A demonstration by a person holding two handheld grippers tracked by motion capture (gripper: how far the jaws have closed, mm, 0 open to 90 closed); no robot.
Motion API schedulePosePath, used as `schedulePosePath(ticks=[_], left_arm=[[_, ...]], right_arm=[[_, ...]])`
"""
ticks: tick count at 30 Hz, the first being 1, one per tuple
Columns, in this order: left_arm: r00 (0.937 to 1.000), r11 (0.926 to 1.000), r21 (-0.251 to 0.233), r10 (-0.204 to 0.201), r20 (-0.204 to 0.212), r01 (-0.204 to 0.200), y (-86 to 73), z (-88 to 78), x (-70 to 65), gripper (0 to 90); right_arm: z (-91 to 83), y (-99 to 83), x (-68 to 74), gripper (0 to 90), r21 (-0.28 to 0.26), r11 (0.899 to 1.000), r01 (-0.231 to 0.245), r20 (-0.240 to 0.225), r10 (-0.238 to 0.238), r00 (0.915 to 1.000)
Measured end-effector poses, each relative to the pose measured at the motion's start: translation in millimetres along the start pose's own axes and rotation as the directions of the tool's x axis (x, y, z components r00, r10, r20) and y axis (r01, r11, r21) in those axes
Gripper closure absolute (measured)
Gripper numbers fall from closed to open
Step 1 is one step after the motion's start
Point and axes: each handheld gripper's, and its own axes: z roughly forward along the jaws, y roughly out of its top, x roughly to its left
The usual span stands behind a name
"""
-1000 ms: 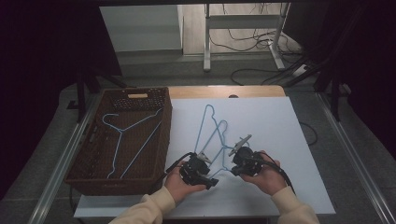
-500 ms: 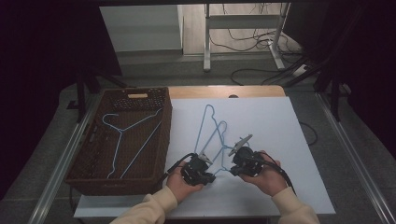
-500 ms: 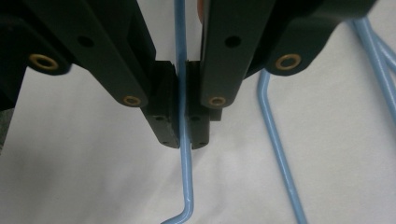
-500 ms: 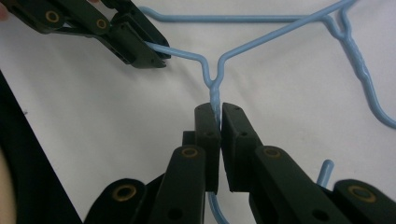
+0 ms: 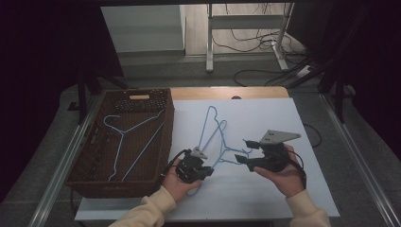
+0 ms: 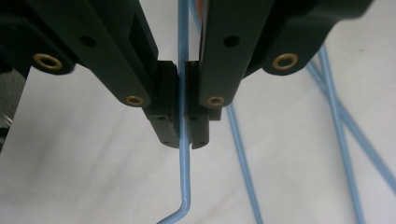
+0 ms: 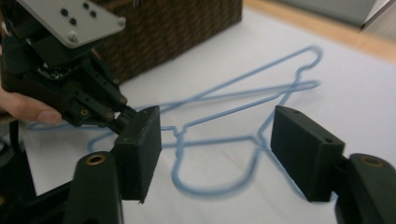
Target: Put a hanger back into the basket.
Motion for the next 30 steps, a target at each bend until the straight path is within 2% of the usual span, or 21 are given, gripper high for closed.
schedulePosePath(ticks=[2,3,6,11,17,24,30], left_arm=[[0.9998,0.9994,-0.027,-0.022,-0.004,0.021,0.6,-3.1,1.5,85.9],[0.9998,0.9994,-0.031,-0.019,-0.005,0.019,0.8,-4.7,2.8,85.9],[0.9998,0.9992,-0.036,-0.019,-0.003,0.019,2.1,-8.1,4.3,85.9],[0.9993,0.9978,-0.057,-0.032,0.018,0.033,4.8,-14.4,4.0,85.9],[0.9991,0.9951,-0.090,-0.038,0.020,0.040,10.3,-25.2,2.8,86.0],[0.9962,0.9824,-0.167,-0.078,0.038,0.083,15.0,-49.0,12.5,86.1],[0.9952,0.9744,-0.209,-0.070,0.069,0.083,19.5,-71.8,13.7,86.1]], right_arm=[[-8.0,-3.6,-2.6,34.6,-0.053,0.999,-0.005,0.009,0.005,0.9999],[-10.3,-5.5,-4.4,34.6,-0.068,0.998,-0.008,0.001,0.009,1.0000],[-14.2,-10.8,-8.7,34.2,-0.076,0.997,-0.019,-0.009,0.018,0.9998],[-15.7,-20.0,-13.0,31.8,-0.062,0.998,-0.023,-0.016,0.022,0.9996],[-18.5,-28.8,-18.8,30.2,-0.048,0.998,-0.033,-0.008,0.033,0.9994],[-18.3,-35.7,-24.1,30.0,-0.028,0.998,-0.053,0.001,0.053,0.9986],[-18.3,-40.4,-27.9,30.0,-0.013,0.998,-0.066,0.010,0.066,0.9977]])
